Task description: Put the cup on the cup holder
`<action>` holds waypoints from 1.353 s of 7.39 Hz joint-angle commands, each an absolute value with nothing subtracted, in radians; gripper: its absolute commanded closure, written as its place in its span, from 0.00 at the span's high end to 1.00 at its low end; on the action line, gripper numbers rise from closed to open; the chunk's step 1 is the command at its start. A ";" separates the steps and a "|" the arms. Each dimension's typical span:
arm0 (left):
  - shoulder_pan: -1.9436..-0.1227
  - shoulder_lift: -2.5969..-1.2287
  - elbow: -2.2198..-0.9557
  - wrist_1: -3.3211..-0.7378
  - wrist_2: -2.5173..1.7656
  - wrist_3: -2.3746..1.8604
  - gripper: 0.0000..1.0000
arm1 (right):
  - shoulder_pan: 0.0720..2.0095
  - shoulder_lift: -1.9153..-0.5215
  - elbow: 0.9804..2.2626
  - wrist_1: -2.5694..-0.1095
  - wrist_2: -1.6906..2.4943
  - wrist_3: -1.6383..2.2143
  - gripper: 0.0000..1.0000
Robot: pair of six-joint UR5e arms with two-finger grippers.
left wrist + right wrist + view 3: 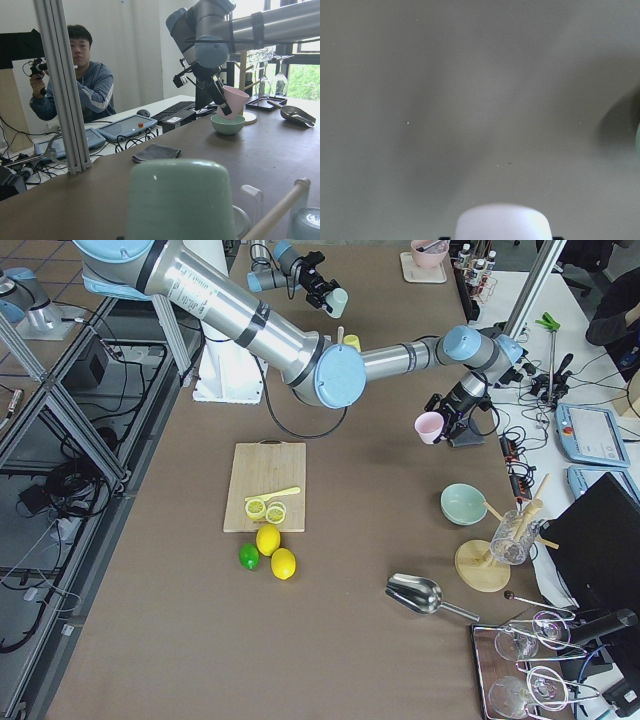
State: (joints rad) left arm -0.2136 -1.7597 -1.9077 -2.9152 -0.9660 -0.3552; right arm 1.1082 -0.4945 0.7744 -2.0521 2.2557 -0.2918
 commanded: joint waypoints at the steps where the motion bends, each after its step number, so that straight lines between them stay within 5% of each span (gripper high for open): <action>1: -0.134 -1.840 -1.856 -2.913 -0.866 -0.354 0.08 | 1.089 -0.552 0.915 -2.034 2.263 -0.176 0.00; 10: -0.121 -1.890 -1.750 -2.919 -0.792 -0.396 0.09 | 1.040 -0.938 1.458 -1.104 2.287 0.473 0.00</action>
State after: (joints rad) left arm -0.1220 -1.8864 -1.7637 -2.9203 -0.7942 -0.3773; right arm 1.0552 -0.8820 1.3979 -1.2864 2.3096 0.3743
